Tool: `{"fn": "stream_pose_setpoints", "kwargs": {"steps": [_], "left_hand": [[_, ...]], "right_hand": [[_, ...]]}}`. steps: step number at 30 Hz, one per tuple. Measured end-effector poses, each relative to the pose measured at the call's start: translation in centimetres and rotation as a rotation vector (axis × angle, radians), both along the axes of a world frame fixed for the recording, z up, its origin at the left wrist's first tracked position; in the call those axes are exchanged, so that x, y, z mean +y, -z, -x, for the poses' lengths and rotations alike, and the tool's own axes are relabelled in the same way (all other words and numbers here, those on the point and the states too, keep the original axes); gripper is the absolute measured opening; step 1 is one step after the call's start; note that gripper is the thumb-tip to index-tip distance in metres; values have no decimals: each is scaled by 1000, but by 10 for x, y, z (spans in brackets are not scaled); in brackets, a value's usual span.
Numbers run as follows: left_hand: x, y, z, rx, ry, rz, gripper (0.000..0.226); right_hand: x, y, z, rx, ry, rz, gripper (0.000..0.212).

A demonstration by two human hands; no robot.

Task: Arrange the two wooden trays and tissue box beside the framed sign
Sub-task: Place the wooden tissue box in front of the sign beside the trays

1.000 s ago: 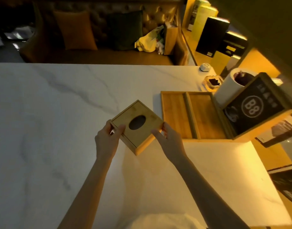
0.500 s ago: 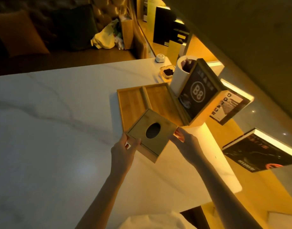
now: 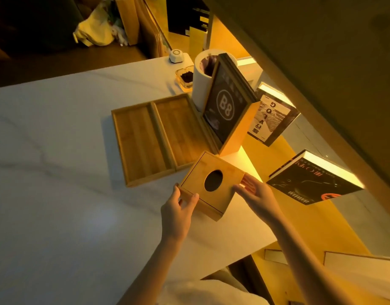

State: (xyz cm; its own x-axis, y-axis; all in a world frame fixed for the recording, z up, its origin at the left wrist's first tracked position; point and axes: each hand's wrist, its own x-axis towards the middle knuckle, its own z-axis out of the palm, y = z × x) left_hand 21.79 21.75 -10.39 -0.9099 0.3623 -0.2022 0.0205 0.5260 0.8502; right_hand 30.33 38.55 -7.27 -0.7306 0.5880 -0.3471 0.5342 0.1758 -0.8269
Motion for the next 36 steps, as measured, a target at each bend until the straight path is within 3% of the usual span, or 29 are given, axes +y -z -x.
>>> {"fn": "stream_pose_setpoints", "kwargs": {"steps": [11,17,21,26,31,36], "left_hand": [[26,11,-15,-33,54,7,44],[27,16,-13,-26,110,90,55],[28,12,-21,133,139,183,70],[34,11,-40,342,280,427,76],[40,14,-42,349,335,523,84],[34,17,-35,347,383,482,97]], "right_hand": [[21,17,-19,26,42,73,44],[24,22,-21,18,39,100,49],[37,20,-22,-74,-56,-68,69],[41,21,-23,-107,-224,-448,66],[26,29,-26,-95,-237,-318,64],[16,31,-26,-76,-158,-284,68]]}}
